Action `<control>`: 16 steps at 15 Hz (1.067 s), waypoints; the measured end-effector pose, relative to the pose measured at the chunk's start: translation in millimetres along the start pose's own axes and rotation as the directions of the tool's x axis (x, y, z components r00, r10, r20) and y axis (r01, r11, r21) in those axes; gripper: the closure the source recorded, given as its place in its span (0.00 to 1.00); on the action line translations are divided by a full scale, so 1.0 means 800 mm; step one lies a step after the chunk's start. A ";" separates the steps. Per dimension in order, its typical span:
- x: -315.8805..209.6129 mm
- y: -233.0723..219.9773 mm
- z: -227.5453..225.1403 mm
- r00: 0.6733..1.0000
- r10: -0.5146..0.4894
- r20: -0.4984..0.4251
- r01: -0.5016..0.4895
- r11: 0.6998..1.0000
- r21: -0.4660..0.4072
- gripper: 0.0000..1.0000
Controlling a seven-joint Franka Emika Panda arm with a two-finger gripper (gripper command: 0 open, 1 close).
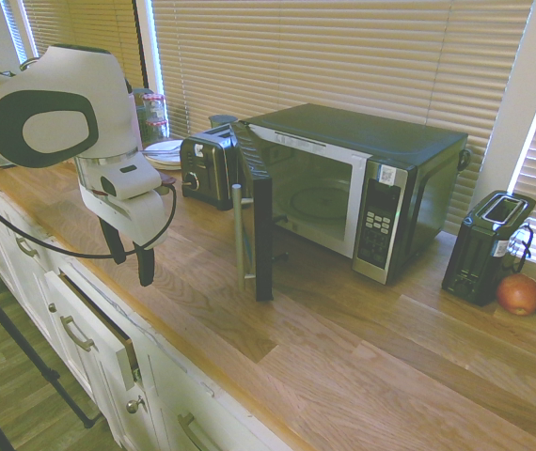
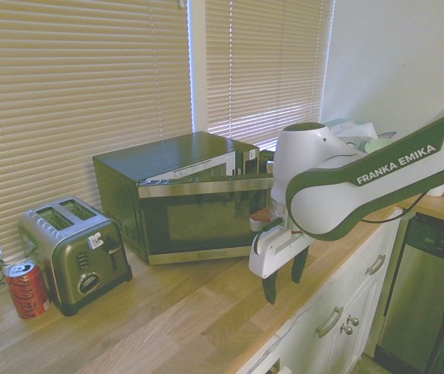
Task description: Close the microwave
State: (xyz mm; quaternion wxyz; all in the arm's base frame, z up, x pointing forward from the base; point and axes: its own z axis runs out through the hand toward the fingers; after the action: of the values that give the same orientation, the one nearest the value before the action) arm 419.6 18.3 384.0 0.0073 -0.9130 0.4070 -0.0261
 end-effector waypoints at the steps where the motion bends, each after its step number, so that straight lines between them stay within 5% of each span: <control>1: 0.000 0.000 0.000 1.000 -0.002 0.001 0.002 1.000 -0.001 0.00; 6: 0.006 -0.009 -0.016 0.999 -0.016 -0.028 0.017 1.000 0.024 0.00; 16: 0.089 -0.083 -0.084 0.970 -0.029 -0.240 0.057 0.992 0.109 0.00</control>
State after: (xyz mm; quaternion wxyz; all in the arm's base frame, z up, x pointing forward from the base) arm 513.2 10.3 456.2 0.0105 -0.9100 0.3828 -0.1589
